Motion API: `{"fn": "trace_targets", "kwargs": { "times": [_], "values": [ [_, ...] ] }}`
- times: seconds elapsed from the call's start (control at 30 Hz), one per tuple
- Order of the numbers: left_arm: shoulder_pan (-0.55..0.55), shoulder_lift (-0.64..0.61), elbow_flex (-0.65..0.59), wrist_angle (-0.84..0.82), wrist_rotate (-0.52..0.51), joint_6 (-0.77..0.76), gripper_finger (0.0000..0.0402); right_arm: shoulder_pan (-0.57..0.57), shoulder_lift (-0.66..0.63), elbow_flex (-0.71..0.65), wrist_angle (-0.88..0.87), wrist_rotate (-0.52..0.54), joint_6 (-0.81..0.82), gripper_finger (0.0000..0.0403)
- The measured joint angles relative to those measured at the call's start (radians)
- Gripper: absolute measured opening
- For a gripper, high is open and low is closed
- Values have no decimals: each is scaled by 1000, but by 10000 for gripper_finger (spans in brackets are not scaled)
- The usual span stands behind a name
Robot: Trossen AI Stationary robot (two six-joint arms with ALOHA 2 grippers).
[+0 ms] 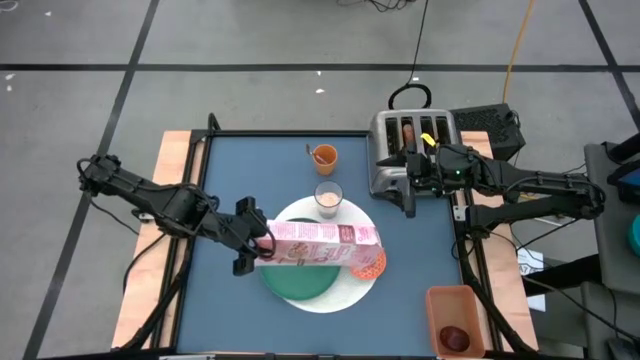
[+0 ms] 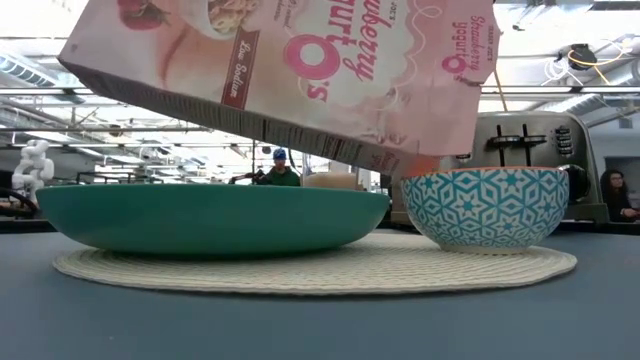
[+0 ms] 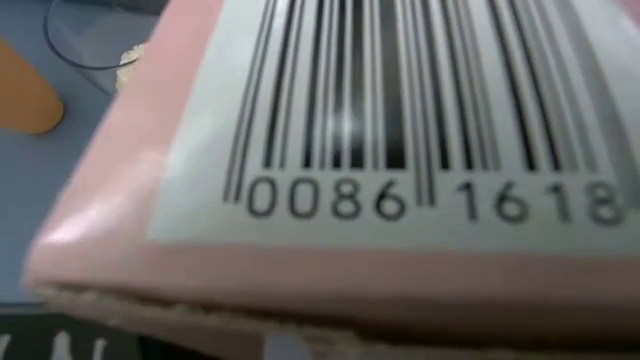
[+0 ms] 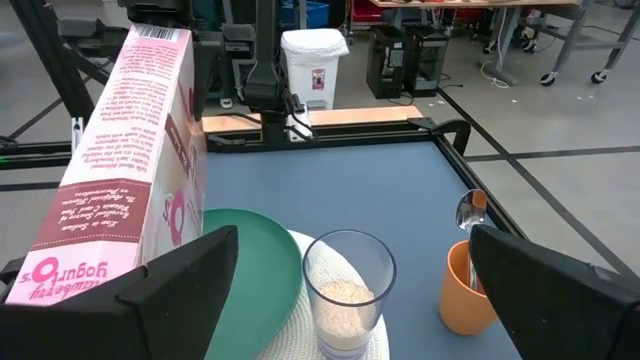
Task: Arrange a breakfast setting
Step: Pour the cereal from the cereal box into the orange bowl
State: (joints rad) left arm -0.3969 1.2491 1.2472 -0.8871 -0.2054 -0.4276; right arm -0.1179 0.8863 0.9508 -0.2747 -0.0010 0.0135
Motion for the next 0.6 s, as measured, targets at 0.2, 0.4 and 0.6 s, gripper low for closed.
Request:
{"fn": "trace_targets", "kwargs": {
  "times": [0.2,0.4,0.6],
  "values": [
    [0,-7,0,-2,4,8,229,0,0,0,0,0,0,389],
    [-1,-9,50,-31,-10,38,229,0,0,0,0,0,0,389],
    [0,7,52,-50,-19,31,229,0,0,0,0,0,0,389]
  ]
}}
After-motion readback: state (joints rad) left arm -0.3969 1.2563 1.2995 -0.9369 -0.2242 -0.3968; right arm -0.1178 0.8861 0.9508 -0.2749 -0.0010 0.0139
